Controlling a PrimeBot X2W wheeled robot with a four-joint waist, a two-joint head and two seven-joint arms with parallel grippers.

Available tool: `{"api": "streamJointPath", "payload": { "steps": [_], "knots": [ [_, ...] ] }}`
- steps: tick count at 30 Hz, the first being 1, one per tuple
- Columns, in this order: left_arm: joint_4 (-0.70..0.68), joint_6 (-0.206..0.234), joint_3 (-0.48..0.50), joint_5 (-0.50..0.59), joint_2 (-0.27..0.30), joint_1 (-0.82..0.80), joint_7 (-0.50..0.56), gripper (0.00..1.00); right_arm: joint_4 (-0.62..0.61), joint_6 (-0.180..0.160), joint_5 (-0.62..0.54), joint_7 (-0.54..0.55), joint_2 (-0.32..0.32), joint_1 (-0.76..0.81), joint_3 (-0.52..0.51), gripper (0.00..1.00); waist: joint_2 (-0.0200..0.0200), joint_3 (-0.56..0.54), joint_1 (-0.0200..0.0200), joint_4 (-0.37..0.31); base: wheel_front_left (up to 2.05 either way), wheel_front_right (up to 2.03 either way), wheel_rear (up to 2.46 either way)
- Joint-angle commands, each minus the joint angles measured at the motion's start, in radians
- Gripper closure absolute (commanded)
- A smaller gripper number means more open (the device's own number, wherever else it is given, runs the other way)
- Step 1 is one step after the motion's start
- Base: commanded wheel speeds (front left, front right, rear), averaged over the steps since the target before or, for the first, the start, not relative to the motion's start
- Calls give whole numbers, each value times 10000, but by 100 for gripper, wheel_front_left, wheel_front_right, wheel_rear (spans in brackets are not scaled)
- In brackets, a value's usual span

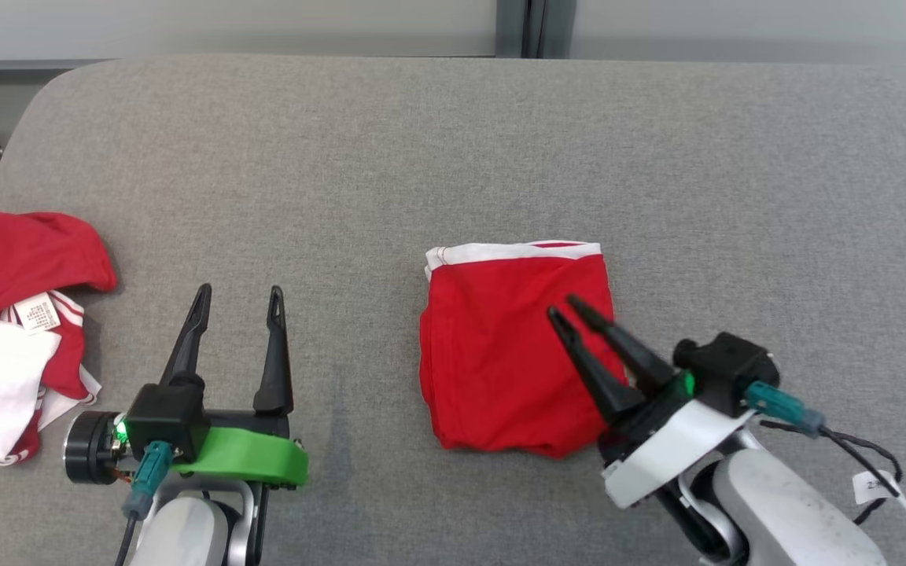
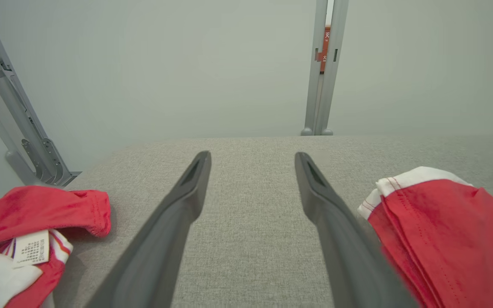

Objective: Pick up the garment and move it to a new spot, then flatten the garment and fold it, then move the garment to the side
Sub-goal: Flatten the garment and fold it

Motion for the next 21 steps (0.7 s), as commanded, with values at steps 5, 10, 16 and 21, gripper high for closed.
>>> {"api": "streamJointPath", "payload": {
  "steps": [5,10,16,21],
  "knots": [
    [-100,142,69,-78,261,411,104,0,-630,-4,-730,-59,169,913,-2045,0,0,-545,0,-482,0,0,0],
    [-223,222,120,-133,412,697,250,0,-1227,-2,-1300,176,354,1829,-3931,0,0,-824,0,-745,0,0,0],
    [-316,277,152,-203,609,1127,390,0,-1936,-4,-1707,638,619,2793,-5125,0,0,-1264,0,-998,0,0,0],
    [-406,308,113,-257,722,1491,536,0,-2414,-4,-1876,1037,886,3503,-5511,0,0,-1655,0,-1119,0,0,0]
  ]
}}
